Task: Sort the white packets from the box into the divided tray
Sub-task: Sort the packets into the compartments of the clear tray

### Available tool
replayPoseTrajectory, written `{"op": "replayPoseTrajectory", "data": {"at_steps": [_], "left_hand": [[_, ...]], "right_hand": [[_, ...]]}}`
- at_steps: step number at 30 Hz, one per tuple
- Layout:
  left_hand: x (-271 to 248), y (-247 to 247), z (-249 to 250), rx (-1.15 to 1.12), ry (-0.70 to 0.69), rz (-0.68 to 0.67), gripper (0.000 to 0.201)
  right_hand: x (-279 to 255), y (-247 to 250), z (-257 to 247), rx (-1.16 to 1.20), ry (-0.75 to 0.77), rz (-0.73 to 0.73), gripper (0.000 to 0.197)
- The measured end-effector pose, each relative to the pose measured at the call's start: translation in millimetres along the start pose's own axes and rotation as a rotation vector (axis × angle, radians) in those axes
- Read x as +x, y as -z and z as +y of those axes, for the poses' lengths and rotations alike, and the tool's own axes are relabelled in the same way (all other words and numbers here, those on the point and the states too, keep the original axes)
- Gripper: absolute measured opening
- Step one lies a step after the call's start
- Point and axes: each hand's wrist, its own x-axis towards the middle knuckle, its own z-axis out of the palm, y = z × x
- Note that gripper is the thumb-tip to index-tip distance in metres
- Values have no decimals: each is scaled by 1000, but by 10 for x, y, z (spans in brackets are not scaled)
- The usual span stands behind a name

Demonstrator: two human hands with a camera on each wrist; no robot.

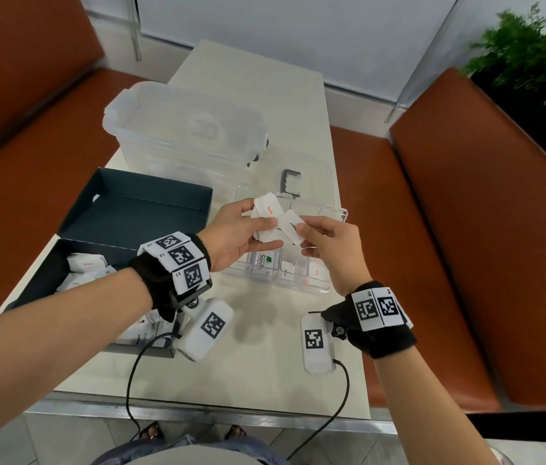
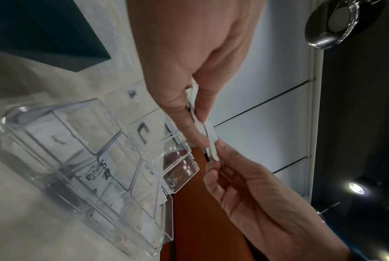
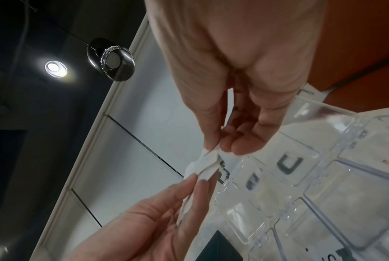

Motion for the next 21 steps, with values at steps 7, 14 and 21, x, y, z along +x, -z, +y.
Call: {"op": "replayPoseTrajectory", "data": {"at_steps": [7,14,21], "left_hand": [[13,1,28,-22,42,-40,30],[54,41,-32,61,-2,8,25],[77,-19,-126,248,-141,57,23]], "right_hand": [[21,99,-52,-78,-64,-130,9],[7,90,-15,211,-163,-3,26],[-43,-27,49,205,-170,-59,26]]}}
